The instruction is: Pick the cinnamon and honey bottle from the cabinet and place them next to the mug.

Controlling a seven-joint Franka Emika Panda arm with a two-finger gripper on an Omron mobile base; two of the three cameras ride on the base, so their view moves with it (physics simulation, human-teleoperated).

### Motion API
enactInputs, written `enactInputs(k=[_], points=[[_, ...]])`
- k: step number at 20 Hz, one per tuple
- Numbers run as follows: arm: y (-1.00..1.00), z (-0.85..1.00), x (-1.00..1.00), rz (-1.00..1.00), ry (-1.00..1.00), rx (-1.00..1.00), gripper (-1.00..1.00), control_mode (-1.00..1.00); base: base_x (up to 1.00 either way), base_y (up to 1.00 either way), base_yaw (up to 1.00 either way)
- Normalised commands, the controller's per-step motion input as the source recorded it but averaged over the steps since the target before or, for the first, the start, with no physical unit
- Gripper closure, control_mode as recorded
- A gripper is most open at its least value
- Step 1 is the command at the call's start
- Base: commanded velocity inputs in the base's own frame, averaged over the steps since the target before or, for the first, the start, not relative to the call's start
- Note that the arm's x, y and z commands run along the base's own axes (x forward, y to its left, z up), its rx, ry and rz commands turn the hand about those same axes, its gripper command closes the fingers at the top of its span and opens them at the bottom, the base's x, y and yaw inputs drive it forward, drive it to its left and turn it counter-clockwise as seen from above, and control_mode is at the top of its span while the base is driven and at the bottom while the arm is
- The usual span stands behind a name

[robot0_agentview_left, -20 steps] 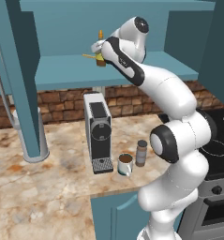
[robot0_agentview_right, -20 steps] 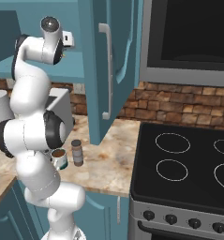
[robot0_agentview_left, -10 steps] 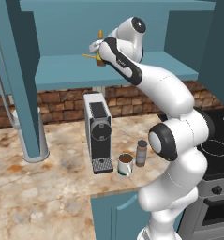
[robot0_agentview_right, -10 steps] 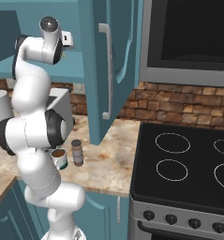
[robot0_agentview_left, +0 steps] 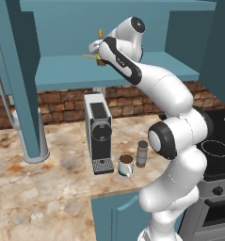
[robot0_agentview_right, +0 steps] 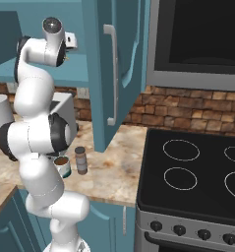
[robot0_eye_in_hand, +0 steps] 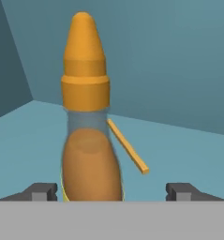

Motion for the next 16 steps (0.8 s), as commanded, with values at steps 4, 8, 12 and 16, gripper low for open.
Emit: enactInputs(k=[4,8,12,16], points=[[0.00,0.00,0.00,0.00,0.00,0.00,1.00,-1.00,0.00,0.00,0.00],[0.00,0.00,0.00,0.00,0.00,0.00,1.00,-1.00,0.00,0.00,0.00],[0.00,0.00,-0.25,0.00,0.00,0.00,1.00,-1.00,0.00,0.00,0.00],[0.00,0.00,-0.69,0.00,0.00,0.00,1.00,-1.00,0.00,0.00,0.00]])
